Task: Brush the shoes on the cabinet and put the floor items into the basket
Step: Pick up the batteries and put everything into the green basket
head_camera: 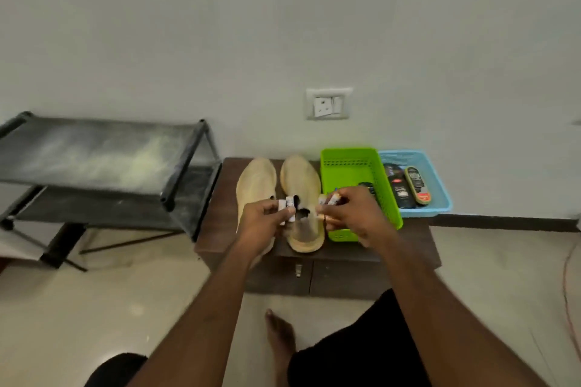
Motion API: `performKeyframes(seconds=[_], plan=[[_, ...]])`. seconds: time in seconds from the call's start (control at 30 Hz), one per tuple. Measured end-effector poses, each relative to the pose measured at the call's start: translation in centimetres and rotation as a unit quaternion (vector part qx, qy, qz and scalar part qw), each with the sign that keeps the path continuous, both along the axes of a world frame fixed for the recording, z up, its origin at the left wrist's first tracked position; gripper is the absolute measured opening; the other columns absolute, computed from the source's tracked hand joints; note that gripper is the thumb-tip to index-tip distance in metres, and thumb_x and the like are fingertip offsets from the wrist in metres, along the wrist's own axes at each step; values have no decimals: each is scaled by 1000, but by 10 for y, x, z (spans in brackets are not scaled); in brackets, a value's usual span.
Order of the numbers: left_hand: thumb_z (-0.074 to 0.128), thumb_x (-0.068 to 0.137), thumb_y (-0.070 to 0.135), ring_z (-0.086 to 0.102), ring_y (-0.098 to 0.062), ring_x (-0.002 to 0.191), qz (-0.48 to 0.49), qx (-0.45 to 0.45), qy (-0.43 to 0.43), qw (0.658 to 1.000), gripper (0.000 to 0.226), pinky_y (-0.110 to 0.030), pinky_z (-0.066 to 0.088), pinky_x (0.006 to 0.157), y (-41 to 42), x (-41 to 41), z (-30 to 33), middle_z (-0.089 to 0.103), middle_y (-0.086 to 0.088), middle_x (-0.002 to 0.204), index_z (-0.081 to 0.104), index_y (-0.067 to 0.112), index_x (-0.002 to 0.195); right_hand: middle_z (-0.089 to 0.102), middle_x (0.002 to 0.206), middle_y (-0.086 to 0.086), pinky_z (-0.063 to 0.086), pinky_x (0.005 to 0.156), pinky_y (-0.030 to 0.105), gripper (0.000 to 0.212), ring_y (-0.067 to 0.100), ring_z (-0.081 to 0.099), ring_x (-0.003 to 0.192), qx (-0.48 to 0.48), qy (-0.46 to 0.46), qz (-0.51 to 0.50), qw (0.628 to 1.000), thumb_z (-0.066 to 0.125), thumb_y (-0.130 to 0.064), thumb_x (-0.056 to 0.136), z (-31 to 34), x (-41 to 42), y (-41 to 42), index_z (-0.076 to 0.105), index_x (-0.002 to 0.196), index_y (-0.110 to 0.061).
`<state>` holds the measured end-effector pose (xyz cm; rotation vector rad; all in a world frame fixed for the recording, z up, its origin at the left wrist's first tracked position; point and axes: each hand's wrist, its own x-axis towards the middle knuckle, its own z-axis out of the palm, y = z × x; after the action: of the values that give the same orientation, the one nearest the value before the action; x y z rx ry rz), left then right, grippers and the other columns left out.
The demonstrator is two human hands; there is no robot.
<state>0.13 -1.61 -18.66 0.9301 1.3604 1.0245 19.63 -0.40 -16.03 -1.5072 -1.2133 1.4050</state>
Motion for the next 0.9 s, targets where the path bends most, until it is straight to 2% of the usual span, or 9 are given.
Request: performKeyframes(seconds=[0.13,0.27,0.4,0.5,0.57,0.67,0.73,0.83,0.9], plan=[[76,89,12,59,-27,64,-72,-27,65,995,9,-27,42,52,70,61,9,65,-12,70,72,5,87,64,69,13,59,49,33,27,25,70,59,-2,-64,-51,997,78,5,80,11,68,52,55,69,-5],[78,88,16,61,-15,50,-61,-35,176,982,11,-17,35,34,126,102,-3,72,-12,79,69,12,81,67,64,12,62,63,48,25,32,72,62,-39,-168,-33,984,86,-5,74,-8,90,111,63,64,-5],[80,85,16,57,-12,42,-51,-28,232,971,19,-14,29,31,154,117,-17,72,-13,75,68,12,72,67,58,11,55,40,31,25,16,63,38,-99,-194,-30,975,84,-5,76,-45,80,155,63,62,-3],[82,81,21,61,-16,47,-45,-20,270,961,15,-15,33,36,170,120,-23,75,-12,73,76,7,79,73,70,13,60,47,37,23,16,67,45,-125,-221,-40,966,89,-9,69,-76,66,184,67,66,-2],[82,79,22,62,-17,47,-40,-20,272,961,16,-17,36,42,179,120,-30,76,-12,72,77,7,78,72,69,13,57,43,31,25,11,66,44,-138,-235,-41,961,88,-7,71,-93,58,199,64,64,-4],[82,77,20,65,-22,52,-38,-24,258,965,14,-20,40,48,186,120,-39,76,-15,74,76,8,72,64,50,7,54,37,31,28,12,59,33,-168,-236,-53,956,78,-1,82,-100,49,207,58,63,-4],[81,77,18,65,-23,54,-34,-22,263,964,13,-22,44,51,189,117,-42,76,-16,74,74,14,67,57,39,1,45,31,21,31,6,51,25,-163,-248,-49,954,71,-1,88,-103,48,209,53,63,-7],[82,76,19,69,-27,60,-15,-24,278,960,24,-34,53,61,196,108,-45,75,-16,71,69,21,57,65,67,5,45,36,21,34,2,64,48,-126,-298,-50,945,76,-10,84,-110,52,214,51,62,-11],[84,74,18,71,-30,60,-16,-26,277,960,25,-36,53,57,200,104,-47,74,-17,69,68,18,55,66,69,5,47,42,20,33,5,64,51,-108,-316,-50,941,85,-16,78,-112,52,216,56,64,-7]])
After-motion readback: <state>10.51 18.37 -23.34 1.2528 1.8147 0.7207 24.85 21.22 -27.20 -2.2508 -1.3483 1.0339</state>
